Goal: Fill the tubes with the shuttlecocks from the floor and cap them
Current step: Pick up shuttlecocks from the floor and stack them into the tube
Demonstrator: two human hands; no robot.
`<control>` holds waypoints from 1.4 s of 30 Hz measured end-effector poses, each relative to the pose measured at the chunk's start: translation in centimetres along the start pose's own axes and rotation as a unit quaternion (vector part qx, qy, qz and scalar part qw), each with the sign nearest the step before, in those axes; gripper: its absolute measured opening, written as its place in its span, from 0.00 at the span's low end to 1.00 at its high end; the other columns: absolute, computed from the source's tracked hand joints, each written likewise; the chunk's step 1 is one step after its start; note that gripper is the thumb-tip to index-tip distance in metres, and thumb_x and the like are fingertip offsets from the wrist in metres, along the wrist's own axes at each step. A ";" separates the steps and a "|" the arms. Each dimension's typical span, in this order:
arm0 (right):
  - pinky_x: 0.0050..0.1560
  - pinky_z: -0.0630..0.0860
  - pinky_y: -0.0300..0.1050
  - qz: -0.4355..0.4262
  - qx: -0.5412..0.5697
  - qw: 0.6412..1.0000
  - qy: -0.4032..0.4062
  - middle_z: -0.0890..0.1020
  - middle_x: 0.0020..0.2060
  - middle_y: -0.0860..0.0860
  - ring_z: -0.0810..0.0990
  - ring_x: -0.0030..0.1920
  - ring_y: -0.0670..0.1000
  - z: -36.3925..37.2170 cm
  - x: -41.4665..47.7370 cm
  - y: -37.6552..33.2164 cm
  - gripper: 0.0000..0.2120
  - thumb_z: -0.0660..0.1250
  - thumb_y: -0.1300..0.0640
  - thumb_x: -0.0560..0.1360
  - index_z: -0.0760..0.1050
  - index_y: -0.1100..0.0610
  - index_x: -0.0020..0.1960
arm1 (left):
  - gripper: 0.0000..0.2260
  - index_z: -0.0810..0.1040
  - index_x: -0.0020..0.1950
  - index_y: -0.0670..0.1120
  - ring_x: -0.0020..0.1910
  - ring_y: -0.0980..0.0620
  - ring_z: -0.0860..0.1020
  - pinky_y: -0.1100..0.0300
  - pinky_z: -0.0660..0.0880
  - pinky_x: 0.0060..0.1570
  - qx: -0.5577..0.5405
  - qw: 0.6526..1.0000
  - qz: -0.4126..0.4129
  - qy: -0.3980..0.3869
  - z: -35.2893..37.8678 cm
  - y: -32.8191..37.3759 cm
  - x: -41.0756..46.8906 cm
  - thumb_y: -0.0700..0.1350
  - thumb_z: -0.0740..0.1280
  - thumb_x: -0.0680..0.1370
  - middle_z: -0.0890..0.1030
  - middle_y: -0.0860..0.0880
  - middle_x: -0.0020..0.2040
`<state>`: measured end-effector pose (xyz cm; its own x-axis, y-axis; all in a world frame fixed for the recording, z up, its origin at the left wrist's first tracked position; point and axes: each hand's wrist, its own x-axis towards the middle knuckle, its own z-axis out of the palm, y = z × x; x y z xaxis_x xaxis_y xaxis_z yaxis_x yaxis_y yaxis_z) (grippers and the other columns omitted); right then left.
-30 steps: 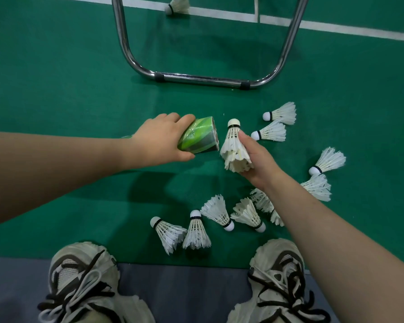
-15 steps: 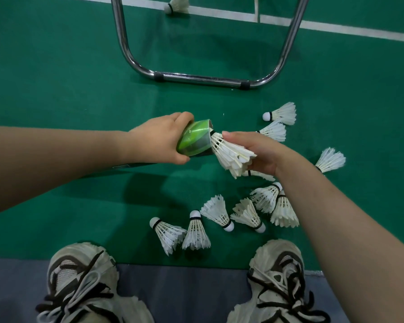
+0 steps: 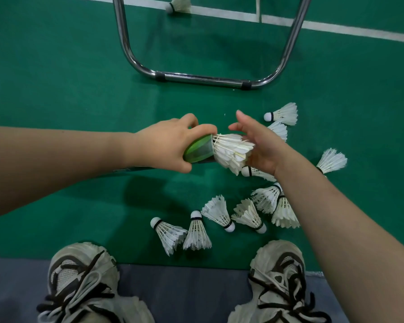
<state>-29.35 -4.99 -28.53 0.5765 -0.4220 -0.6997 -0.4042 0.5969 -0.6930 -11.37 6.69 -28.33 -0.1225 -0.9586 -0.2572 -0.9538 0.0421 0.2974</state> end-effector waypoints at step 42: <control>0.35 0.72 0.36 -0.088 0.183 0.974 0.103 0.81 0.37 0.50 0.76 0.35 0.45 0.0 0.1 0.7 0.12 0.56 0.65 0.78 0.77 0.56 0.46 | 0.33 0.56 0.63 0.56 0.43 0.40 0.76 0.58 0.68 0.33 0.111 0.990 0.055 0.064 -1.5 -1.0 -0.7 0.51 0.73 0.65 0.71 0.40 0.57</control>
<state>-29.51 -4.62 -29.08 0.4438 -0.6448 -0.6223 -0.0107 0.6906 -0.7232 -9.96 6.93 -27.10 -0.2078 -0.9717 -0.1120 -0.9750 0.1966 0.1034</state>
